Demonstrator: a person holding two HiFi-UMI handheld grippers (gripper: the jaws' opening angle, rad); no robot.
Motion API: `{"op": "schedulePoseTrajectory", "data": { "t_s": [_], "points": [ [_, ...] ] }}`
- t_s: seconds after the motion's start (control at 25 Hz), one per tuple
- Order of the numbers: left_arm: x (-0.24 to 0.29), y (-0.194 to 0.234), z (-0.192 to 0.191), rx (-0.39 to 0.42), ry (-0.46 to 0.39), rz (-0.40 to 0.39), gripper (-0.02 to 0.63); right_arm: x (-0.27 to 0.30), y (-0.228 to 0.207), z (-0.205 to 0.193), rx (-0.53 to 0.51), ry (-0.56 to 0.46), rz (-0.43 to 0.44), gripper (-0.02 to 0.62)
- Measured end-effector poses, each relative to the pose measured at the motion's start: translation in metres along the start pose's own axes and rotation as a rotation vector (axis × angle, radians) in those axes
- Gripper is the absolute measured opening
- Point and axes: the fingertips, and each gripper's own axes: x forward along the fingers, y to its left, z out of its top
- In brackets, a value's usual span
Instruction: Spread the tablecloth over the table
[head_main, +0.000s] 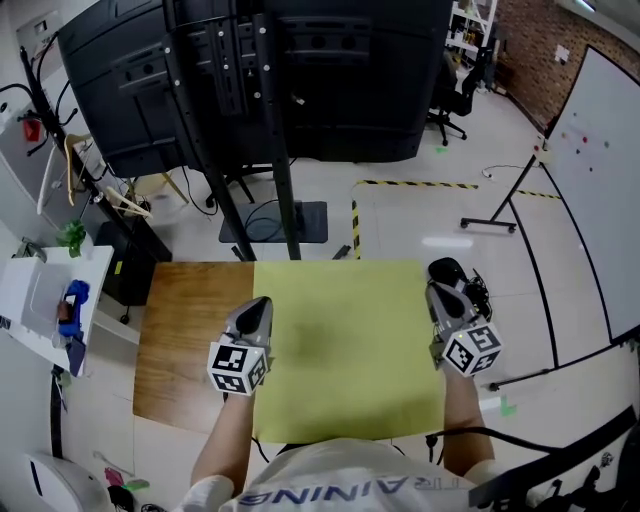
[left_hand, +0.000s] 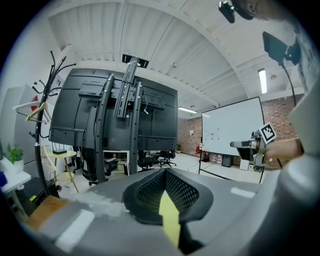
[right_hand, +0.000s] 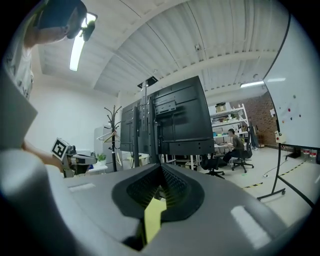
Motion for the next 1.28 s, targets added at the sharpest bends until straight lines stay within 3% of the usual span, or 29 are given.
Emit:
{"op": "schedulePoseTrajectory", "data": {
  "t_s": [0.4, 1.28],
  "points": [
    [-0.019, 0.001, 0.014, -0.036, -0.050, 0.007, 0.006, -0.011, 0.013, 0.013, -0.057, -0.011, -0.007, 0.006],
    [-0.021, -0.002, 0.005, -0.037, -0.043, 0.000, 0.006, -0.007, 0.026, 0.005, -0.077, 0.007, 0.004, 0.006]
  ]
}}
